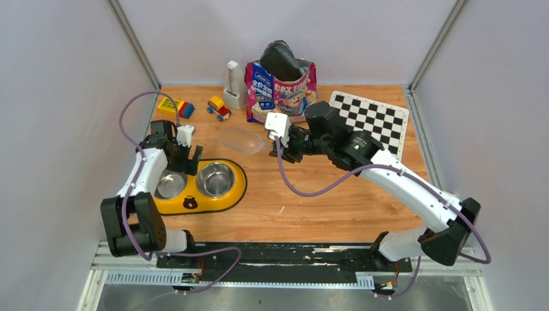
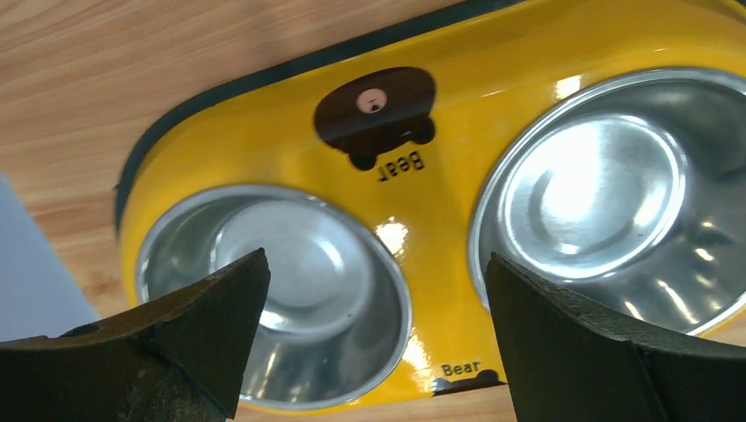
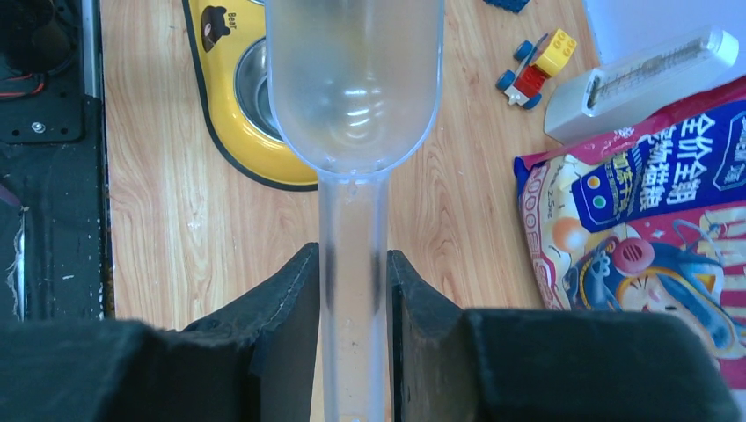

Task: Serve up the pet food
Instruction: Pick up the spatula from the pet food bowl, then move the pet food bowl to the center of the board.

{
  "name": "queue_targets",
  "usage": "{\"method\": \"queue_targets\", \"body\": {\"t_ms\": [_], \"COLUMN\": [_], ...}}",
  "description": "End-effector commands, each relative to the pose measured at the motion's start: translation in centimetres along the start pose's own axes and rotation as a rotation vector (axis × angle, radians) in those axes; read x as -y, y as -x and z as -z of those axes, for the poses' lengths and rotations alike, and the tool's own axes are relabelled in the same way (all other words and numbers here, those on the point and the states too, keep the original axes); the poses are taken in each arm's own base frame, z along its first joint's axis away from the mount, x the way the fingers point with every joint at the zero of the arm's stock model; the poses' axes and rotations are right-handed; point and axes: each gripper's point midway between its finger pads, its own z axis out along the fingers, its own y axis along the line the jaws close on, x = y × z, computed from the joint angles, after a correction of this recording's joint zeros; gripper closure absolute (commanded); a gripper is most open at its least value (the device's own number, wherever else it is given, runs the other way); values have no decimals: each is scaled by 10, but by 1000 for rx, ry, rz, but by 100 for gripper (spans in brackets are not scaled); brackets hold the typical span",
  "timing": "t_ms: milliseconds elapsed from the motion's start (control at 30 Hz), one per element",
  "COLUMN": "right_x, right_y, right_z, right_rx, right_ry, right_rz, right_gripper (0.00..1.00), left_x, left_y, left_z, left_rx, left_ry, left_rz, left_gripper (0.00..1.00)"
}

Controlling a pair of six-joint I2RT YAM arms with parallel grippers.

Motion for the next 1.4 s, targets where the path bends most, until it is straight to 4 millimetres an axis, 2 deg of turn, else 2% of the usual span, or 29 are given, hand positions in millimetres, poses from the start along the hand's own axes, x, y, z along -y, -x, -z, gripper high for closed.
{"method": "queue_targets", "body": {"t_ms": [0, 267, 400, 667, 733, 833, 900, 967, 1033, 1100, 1133, 1200, 1300, 1367], "right_x": [5, 17, 22, 28, 28, 25, 22, 19, 15, 11, 8, 5, 0, -2], "right_y": [2, 8, 10, 8, 8, 6, 5, 3, 1, -1, -2, -3, -5, -5], "right_z": [20, 46, 52, 61, 62, 61, 61, 61, 61, 60, 60, 58, 57, 57], "right_rx": [42, 99, 109, 125, 129, 133, 134, 135, 139, 142, 144, 149, 158, 162], "right_ry": [-15, -72, -92, -104, -101, -86, -75, -63, -48, -33, -24, -7, 11, 19], "right_rz": [-3, -11, -16, -44, -45, -46, -41, -33, -24, -21, -21, -18, -16, -18], "right_gripper": [100, 100, 100, 100, 100, 100, 100, 100, 100, 100, 100, 100, 100, 100], "left_x": [24, 45, 70, 133, 144, 149, 140, 123, 98, 59, 36, 1, -39, -53], "left_y": [13, 16, 20, 29, 30, 45, 62, 85, 107, 119, 118, 110, 78, 58], "left_z": [-6, -28, -35, -31, -26, -14, -3, 15, 37, 61, 64, 67, 52, 38], "left_rx": [-7, -92, -133, -179, -180, -136, -71, 35, 147, 236, 245, 237, 160, 113], "left_ry": [-169, -309, -383, -483, -521, -549, -501, -432, -355, -223, -158, -37, 92, 126], "left_rz": [42, 59, 26, -97, -117, -130, -140, -131, -96, -47, -6, 28, 74, 89], "left_gripper": [0, 0, 0, 0, 0, 0, 0, 0, 0, 0, 0, 0, 0, 0]}}
